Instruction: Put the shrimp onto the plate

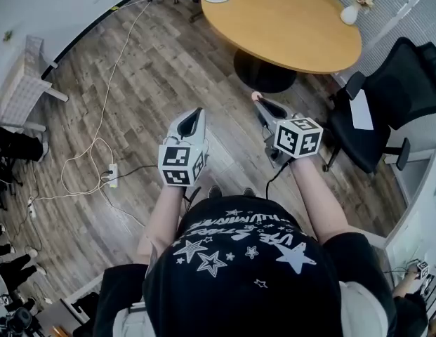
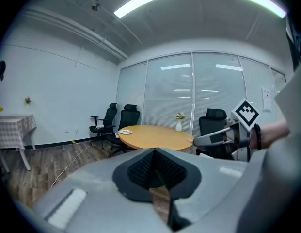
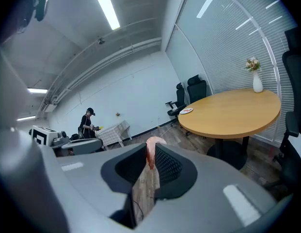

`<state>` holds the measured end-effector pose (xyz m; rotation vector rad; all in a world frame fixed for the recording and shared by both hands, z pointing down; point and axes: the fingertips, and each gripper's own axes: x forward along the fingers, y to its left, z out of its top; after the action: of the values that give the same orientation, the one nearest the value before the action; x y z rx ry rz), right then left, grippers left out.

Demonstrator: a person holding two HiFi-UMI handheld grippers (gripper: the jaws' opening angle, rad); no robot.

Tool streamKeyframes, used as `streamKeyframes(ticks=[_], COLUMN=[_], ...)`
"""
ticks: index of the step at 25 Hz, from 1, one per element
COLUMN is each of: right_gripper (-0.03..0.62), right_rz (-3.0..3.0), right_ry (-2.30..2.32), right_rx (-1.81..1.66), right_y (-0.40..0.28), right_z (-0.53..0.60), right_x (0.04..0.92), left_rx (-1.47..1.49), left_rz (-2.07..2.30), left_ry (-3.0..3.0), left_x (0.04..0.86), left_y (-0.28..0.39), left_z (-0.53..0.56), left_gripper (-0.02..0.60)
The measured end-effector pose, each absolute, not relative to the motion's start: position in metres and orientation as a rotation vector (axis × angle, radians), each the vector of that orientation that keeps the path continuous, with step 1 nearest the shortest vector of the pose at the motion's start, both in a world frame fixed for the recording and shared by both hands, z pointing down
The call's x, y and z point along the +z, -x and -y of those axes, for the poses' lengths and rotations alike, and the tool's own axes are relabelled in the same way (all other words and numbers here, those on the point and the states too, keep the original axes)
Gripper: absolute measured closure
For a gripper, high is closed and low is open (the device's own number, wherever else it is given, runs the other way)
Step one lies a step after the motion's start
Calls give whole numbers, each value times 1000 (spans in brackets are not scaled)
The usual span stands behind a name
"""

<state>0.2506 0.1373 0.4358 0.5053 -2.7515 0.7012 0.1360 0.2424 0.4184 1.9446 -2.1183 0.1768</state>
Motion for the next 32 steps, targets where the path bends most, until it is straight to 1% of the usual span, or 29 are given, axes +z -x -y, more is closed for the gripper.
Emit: streamKeyframes(ticks=[8, 14, 19, 24, 32], right_gripper=[539, 537, 537, 537, 537], right_rz=[2748, 2763, 2737, 2727, 2715], right_ry=[-534, -526, -545, -566, -493], right_rx=[698, 594, 634, 622, 620], right_y=[-231, -200, -185, -176, -140], right_z=[-153, -178, -186, -178, -159], right_x=[440, 443, 450, 451, 463], left_rx=[183, 167, 142, 124, 123], left_rz=[2106, 2080, 2072, 2081, 2108], left_ry=[-1930, -1939, -1919, -1902, -1846], left_x=[429, 436, 443, 446, 454], left_y=[-111, -80, -54, -41, -13], left_z=[-267, -291, -302, -302, -289], left_gripper=[580, 580, 580, 580, 580])
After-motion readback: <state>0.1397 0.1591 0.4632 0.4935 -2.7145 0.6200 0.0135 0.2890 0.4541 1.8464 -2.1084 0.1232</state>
